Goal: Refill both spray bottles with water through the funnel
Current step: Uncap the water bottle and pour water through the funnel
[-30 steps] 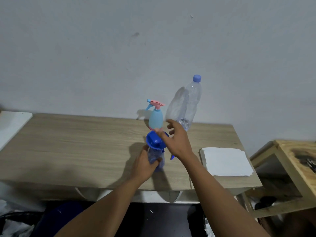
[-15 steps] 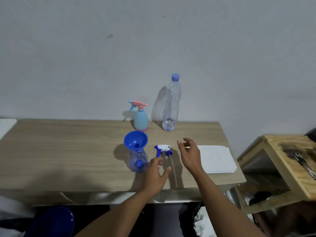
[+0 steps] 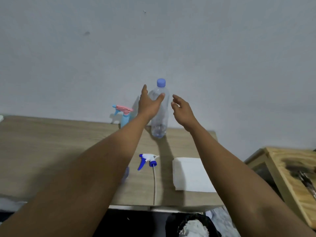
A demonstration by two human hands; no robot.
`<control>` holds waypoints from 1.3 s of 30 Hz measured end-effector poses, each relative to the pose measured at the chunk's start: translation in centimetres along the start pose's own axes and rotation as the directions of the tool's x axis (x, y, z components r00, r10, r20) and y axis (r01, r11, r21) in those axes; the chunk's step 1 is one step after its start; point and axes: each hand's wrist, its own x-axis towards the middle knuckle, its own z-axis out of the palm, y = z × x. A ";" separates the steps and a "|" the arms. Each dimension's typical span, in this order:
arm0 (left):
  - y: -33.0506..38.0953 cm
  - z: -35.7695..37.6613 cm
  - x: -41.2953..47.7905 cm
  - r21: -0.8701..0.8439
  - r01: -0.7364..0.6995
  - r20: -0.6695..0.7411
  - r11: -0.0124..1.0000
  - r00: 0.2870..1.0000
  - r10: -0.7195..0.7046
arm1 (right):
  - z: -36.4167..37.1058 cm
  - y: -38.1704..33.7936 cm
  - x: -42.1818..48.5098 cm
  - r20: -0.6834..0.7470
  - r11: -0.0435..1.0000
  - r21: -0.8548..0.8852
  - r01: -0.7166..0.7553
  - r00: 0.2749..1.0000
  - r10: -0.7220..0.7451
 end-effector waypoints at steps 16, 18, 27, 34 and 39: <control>0.4 -1.2 -5.7 -0.042 -0.163 0.023 0.986 0.986 0.164 | -1.3 -1.0 -7.1 0.008 0.983 0.126 0.130 0.991 -0.132; 0.7 -1.7 -8.1 -0.035 -0.172 0.037 0.985 0.984 0.173 | -1.6 -0.7 -9.5 0.007 0.980 0.143 0.138 0.990 -0.140; -1.7 -3.3 -15.4 -0.097 -0.066 0.119 0.993 0.990 0.077 | -1.7 1.9 -16.8 0.089 0.984 0.145 0.106 0.989 -0.119; -3.9 -3.2 -17.2 -0.153 -0.019 0.117 0.988 0.992 0.037 | -1.1 3.2 -18.0 0.128 0.989 0.126 0.082 0.987 -0.098; -4.1 -3.3 -17.5 -0.108 -0.043 0.092 0.993 0.994 0.053 | -0.9 3.8 -18.1 0.123 0.982 0.168 0.085 0.987 -0.106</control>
